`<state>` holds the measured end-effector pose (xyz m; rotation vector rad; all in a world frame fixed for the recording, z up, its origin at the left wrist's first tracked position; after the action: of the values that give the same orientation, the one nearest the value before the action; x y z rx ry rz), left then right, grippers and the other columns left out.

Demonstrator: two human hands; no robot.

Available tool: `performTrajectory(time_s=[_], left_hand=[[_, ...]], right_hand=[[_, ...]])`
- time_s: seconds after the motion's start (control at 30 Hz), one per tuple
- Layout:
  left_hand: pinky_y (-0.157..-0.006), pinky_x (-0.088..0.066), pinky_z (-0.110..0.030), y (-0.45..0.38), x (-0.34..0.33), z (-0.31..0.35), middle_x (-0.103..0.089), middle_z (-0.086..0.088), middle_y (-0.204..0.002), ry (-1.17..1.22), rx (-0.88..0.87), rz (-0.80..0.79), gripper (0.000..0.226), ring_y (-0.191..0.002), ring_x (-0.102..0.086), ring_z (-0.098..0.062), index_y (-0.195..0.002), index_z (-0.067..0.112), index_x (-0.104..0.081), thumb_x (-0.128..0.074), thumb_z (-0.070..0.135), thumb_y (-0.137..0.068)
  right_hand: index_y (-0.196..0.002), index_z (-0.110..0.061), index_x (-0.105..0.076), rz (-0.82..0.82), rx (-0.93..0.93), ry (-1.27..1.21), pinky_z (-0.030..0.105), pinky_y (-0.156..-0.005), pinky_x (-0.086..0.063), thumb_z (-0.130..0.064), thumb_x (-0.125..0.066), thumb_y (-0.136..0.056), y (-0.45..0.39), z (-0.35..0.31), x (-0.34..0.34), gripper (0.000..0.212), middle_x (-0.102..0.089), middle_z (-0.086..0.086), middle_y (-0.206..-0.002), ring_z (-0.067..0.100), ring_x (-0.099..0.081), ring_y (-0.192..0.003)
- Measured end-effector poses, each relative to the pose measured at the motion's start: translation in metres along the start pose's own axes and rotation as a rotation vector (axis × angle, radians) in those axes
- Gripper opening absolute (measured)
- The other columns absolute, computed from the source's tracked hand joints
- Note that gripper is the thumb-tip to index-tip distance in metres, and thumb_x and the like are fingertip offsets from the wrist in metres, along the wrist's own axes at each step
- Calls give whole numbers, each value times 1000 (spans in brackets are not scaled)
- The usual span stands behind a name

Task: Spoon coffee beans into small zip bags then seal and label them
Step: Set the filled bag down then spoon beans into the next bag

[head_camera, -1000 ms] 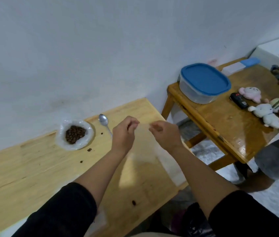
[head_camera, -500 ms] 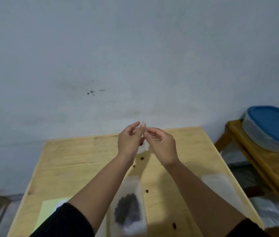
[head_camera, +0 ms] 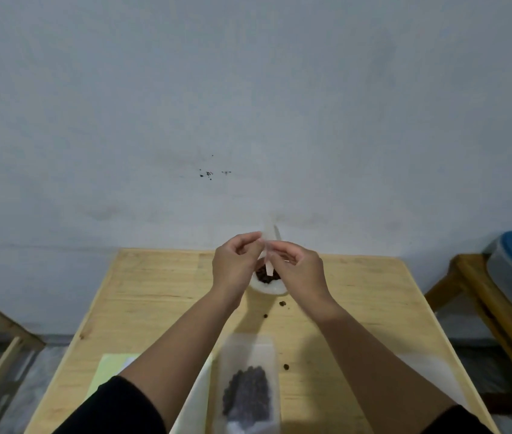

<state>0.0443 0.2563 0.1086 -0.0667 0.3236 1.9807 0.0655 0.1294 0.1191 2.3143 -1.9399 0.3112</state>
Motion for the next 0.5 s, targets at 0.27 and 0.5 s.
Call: performTrajectory(time_s=[0.27,0.5], left_hand=[[-84,-57,-38,-1,1,2,-73,3,-76,-213,-73,45,13,-80,-71,-11,-92,20,-70,-73,22,-80],[-76,-54,-24,-1,2,3,-66,-4,-67,-321,-105,47,15,-79,-70,-19,-84,27,-69,-63,13,-81]], right_hand=[[-101,-17,-69,73,66,212,2,-61,-43,-18,-62,-88,-4,-1,-3,15,-71,-2,-84,-7,-62,-67],[-81,-16,-57,130,74,221,29,-57,-45,-7,-58,-87,-3,2,-3,11,-64,9,-67,20,-57,-62]])
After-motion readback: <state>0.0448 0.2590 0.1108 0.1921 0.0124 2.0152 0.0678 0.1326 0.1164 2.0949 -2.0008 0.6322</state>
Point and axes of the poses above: each hand's wrist, its own y-axis away from the middle knuckle, its own x-axis out of the back of the hand, z = x × y, the point moved 4 cm from there along -y, towards the middle knuckle
